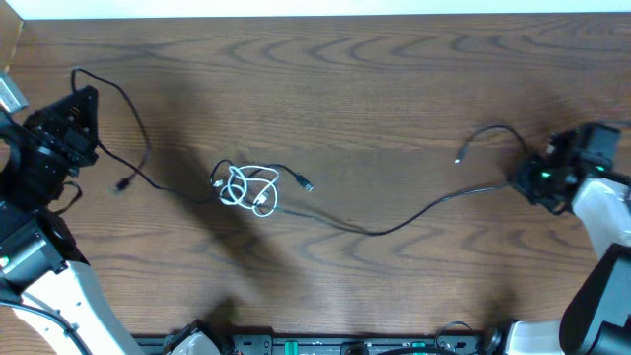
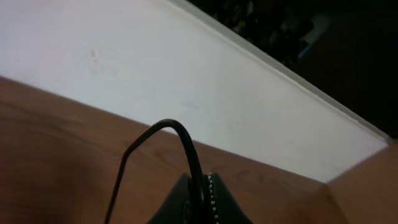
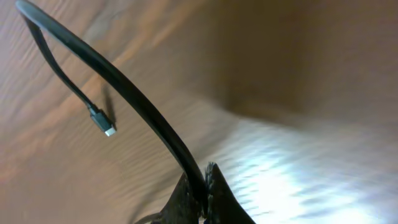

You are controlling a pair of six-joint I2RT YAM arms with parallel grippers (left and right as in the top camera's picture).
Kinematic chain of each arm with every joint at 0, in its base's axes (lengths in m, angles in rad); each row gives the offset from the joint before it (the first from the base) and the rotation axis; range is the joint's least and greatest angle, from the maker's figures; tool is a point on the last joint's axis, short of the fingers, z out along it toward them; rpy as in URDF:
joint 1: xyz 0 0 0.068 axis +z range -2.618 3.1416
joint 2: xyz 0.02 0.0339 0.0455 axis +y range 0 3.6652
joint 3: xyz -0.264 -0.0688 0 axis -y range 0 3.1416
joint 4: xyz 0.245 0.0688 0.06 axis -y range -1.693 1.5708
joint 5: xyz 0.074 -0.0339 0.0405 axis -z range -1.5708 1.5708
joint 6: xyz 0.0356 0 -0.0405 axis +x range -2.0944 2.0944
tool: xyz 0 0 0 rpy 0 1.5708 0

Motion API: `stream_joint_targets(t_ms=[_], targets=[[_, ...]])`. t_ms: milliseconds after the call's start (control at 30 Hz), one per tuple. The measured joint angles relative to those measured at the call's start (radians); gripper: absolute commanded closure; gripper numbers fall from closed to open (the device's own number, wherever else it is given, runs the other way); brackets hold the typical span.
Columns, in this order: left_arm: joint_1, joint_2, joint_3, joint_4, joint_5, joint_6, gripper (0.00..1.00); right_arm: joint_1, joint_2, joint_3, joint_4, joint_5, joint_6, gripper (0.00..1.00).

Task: Untangle cables
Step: 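Move both grippers back in toward the white cable knot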

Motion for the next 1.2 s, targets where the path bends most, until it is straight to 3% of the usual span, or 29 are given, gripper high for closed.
stream_joint_targets(t_ms=[267,667,700,733,767,967,1200], targets=[[-0.07,0.0,0.0,-0.031,0.029,0.0,0.91,0.148,0.0,0.0,0.006,-0.017,-0.11,0.99],[-0.505,0.029,0.0,-0.029,-0.001,0.035,0.92,0.2,0.0,0.0,0.03,-0.046,-0.207,0.99],[-0.536,0.033,0.0,-0.027,-0.009,0.035,0.92,0.2,0.0,0.0,0.03,-0.045,-0.208,0.87],[-0.569,0.036,0.0,-0.021,-0.022,0.035,0.92,0.2,0.0,0.0,0.029,-0.043,-0.207,0.47],[-0.605,0.039,0.0,-0.013,-0.034,0.036,0.92,0.2,0.0,0.0,0.029,-0.04,-0.209,0.01],[-0.747,0.04,0.0,0.009,-0.105,0.039,0.92,0.2,0.0,0.0,0.028,0.089,-0.119,0.01],[-0.786,0.04,0.0,0.009,-0.139,0.039,0.92,0.201,0.0,0.011,0.067,0.151,-0.071,0.01]])
